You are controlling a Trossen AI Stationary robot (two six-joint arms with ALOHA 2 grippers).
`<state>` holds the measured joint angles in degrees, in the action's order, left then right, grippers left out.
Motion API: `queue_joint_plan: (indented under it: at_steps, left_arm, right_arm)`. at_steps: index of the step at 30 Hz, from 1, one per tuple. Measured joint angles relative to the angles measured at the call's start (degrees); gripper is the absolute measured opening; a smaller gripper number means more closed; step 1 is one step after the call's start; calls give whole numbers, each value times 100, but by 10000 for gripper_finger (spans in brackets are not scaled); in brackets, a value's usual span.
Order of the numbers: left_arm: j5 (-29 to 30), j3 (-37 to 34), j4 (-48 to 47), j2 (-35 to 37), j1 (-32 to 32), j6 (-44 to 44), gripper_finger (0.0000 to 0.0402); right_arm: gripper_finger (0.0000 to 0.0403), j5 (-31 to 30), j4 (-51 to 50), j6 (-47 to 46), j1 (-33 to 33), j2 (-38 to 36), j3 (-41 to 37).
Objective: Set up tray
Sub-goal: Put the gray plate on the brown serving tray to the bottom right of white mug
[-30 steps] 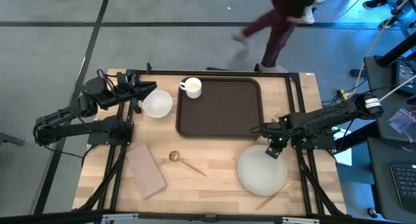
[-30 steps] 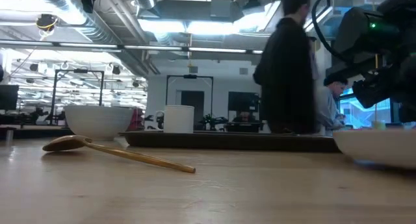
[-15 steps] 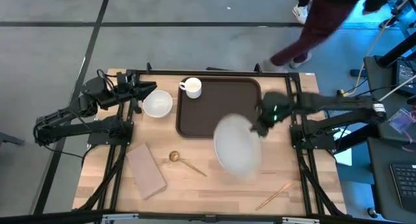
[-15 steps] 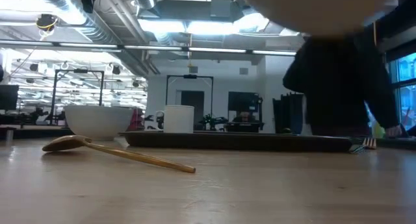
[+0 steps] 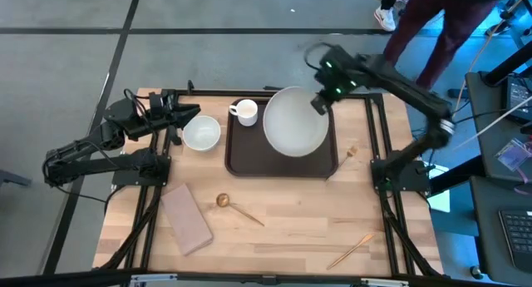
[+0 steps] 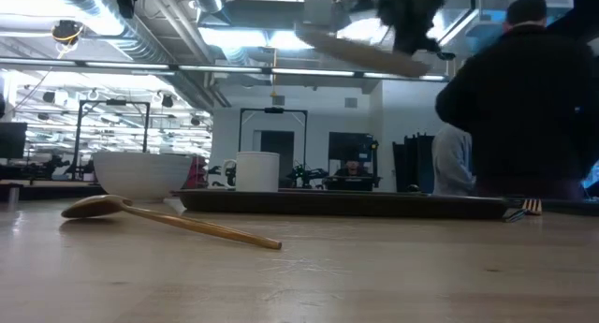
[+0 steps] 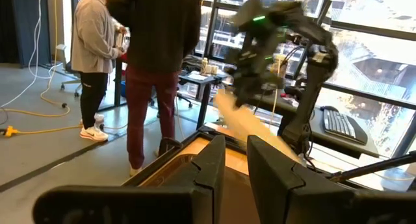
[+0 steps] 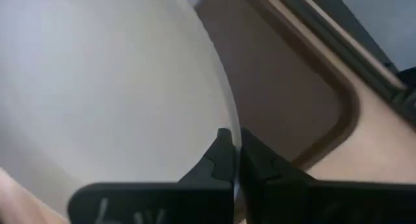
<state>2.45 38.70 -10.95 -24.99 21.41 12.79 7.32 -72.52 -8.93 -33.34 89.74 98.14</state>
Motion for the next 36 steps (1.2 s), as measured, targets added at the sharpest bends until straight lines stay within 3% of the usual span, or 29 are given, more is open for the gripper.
queue_joint_plan:
  at_steps: [4,6,12,36]
  left_arm:
    - [-1,0,-1,0,0,-3,59]
    - [-1,0,0,0,0,-1,58]
    - [-3,0,-1,0,0,-1,58]
    - [4,0,-266,0,0,-1,59]
  right_arm:
    - [1,888,-10,1067,-477,952,182]
    - [1,1019,-154,1401,-627,1339,182]
    - [0,463,54,1699,-785,2171,180]
    - [2,416,126,1805,-792,3416,182]
